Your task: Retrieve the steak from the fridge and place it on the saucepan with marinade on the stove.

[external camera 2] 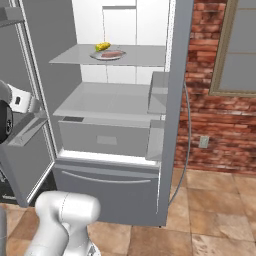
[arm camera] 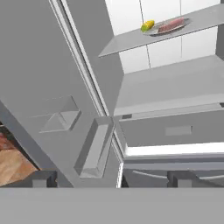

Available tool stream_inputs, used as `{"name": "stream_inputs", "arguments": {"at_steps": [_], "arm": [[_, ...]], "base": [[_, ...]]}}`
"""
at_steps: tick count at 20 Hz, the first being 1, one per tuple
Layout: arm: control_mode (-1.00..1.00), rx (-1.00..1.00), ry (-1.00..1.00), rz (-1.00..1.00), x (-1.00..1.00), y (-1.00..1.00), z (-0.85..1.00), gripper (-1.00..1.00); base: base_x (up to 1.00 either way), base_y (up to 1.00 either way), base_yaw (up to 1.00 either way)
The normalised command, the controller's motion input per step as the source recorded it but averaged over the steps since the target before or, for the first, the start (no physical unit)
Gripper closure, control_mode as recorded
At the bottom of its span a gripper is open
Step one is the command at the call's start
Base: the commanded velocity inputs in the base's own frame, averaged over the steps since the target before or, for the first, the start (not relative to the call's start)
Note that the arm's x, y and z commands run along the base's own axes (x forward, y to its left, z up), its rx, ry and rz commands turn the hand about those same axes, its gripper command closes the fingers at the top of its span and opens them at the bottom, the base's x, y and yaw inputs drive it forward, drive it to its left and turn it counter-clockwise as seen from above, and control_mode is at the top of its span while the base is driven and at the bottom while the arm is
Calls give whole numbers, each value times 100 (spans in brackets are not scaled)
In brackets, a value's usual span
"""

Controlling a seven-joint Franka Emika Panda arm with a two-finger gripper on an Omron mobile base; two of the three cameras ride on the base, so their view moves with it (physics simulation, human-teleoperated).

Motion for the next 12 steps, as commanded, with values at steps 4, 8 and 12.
{"name": "stream_inputs", "arguments": {"at_steps": [4,8,12], "arm": [[-100,-18,9,-23,-53,-43,22,-100],[-100,-22,6,-23,-29,-52,21,-100],[-100,-19,1,-10,-6,-57,14,-100]], "base": [[0,0,0],[0,0,0],[0,0,0]]}}
